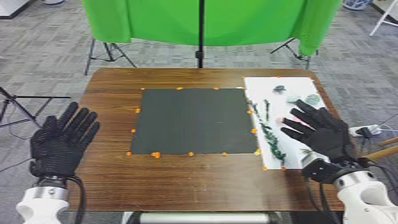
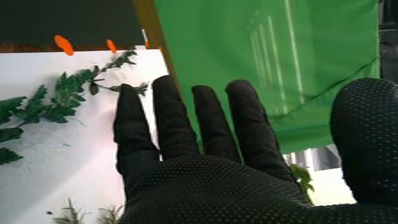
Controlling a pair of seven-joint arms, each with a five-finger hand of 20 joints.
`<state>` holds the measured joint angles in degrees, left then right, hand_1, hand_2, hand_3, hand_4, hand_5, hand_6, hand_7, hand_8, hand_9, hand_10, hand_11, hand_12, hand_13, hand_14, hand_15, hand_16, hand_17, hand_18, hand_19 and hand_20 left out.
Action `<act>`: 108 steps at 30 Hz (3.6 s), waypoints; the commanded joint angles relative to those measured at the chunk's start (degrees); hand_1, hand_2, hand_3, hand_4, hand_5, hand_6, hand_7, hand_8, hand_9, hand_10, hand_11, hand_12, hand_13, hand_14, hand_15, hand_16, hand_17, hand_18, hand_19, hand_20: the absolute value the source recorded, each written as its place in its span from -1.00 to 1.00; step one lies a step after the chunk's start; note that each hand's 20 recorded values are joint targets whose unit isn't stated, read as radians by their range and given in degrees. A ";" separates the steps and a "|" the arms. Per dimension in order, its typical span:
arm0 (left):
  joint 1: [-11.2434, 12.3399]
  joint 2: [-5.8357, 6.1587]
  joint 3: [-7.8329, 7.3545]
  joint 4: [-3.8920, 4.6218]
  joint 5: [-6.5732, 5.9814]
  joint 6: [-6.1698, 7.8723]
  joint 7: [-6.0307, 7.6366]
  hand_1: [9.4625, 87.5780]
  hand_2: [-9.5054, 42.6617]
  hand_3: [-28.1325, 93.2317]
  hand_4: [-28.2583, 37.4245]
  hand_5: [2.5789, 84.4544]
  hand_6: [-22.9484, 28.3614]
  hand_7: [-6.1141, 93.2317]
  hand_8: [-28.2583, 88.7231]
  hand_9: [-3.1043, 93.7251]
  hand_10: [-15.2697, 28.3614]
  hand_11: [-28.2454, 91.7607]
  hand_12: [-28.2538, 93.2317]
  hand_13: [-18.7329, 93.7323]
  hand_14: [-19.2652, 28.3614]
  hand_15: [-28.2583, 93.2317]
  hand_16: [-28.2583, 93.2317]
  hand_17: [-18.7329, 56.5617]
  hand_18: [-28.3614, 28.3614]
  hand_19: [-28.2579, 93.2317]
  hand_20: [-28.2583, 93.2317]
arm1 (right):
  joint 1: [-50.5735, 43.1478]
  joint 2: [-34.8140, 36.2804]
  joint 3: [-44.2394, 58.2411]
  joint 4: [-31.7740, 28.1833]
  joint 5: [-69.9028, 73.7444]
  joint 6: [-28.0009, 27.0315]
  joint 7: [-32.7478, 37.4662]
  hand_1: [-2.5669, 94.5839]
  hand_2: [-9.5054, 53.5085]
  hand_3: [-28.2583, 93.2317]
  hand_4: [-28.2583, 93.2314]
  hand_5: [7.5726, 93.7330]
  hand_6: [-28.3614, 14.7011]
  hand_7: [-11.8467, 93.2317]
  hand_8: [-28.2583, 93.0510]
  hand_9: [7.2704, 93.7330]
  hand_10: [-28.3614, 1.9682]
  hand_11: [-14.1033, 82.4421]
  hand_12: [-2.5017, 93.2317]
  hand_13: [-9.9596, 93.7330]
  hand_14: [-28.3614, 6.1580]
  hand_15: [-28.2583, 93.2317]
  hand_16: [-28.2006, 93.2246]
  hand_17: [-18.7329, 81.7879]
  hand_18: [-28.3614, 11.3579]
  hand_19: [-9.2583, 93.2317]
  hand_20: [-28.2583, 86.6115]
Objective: Arrange flowers
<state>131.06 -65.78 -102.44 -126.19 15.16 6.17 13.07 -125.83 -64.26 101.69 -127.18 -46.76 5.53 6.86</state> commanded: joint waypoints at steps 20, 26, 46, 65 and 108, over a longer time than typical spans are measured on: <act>1.38 -0.37 0.57 -0.18 -4.09 1.66 2.93 -0.57 -0.18 0.73 -0.98 0.02 0.16 -0.76 -0.65 -0.11 0.30 -0.33 -0.37 -0.11 0.30 -0.21 -0.58 -0.58 0.40 -0.22 -0.32 | 2.55 3.88 -3.35 -2.10 -34.85 6.04 11.42 -0.48 -0.79 0.75 -0.95 -0.23 0.01 -0.59 -0.71 -0.33 -0.09 -0.63 -0.72 -0.13 -0.30 -0.36 -0.25 -0.43 -0.52 0.01 -0.18; 1.11 -0.36 0.91 -0.20 -3.66 1.94 2.73 -0.57 -0.18 0.74 -0.99 0.03 0.17 -0.75 -0.65 -0.11 0.31 -0.31 -0.37 -0.11 0.31 -0.19 -0.58 -0.57 0.40 -0.22 -0.31 | 4.63 7.23 -10.56 -1.65 -69.25 10.82 22.53 -0.38 -1.00 0.72 -0.99 -0.06 -0.05 -0.54 -0.73 -0.06 -0.25 -0.44 -0.66 0.08 -0.22 0.08 -0.23 -0.34 -0.58 0.35 -0.14; 2.02 -0.49 0.90 -1.06 -5.15 4.50 3.18 -0.57 -0.17 0.74 -0.99 0.04 0.18 -0.73 -0.65 -0.11 0.31 -0.31 -0.36 -0.11 0.34 -0.17 -0.58 -0.57 0.40 -0.21 -0.31 | 10.21 11.81 -23.45 3.73 -95.90 1.96 32.58 0.17 -1.00 -0.16 -0.98 0.24 0.05 -0.36 -0.75 0.11 -0.36 0.29 -0.33 0.16 -0.39 0.72 -0.04 -0.13 -0.77 0.83 0.25; 1.56 -0.23 1.21 -0.70 -5.55 4.20 2.63 -0.57 -0.17 0.75 -1.00 0.06 0.20 -0.72 -0.65 -0.10 0.32 -0.29 -0.36 -0.11 0.37 -0.12 -0.59 -0.58 0.41 -0.19 -0.31 | 18.15 11.01 -36.82 11.38 -96.22 -7.02 38.10 0.09 -1.00 0.50 -1.00 0.50 0.13 -0.19 -0.51 0.36 -0.27 0.38 -0.23 0.38 -0.32 0.73 0.00 0.01 -0.91 0.92 0.26; 5.24 0.22 -2.65 -1.28 -6.15 1.21 4.16 -0.58 -0.19 0.73 -0.99 0.01 0.17 -0.75 -0.64 -0.13 0.29 -0.32 -0.36 -0.12 0.34 -0.18 -0.57 -0.58 0.41 -0.22 -0.31 | 55.81 -4.21 -56.20 14.14 -47.23 20.23 51.10 0.26 -1.00 0.63 -0.90 0.59 0.27 0.09 -0.22 0.67 0.03 0.08 0.18 0.58 -0.19 0.71 0.01 0.20 -0.96 1.00 0.25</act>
<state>136.02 -66.10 -106.10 -127.50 9.17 6.74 17.27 -80.47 -61.32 53.37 -118.65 -95.08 26.88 56.41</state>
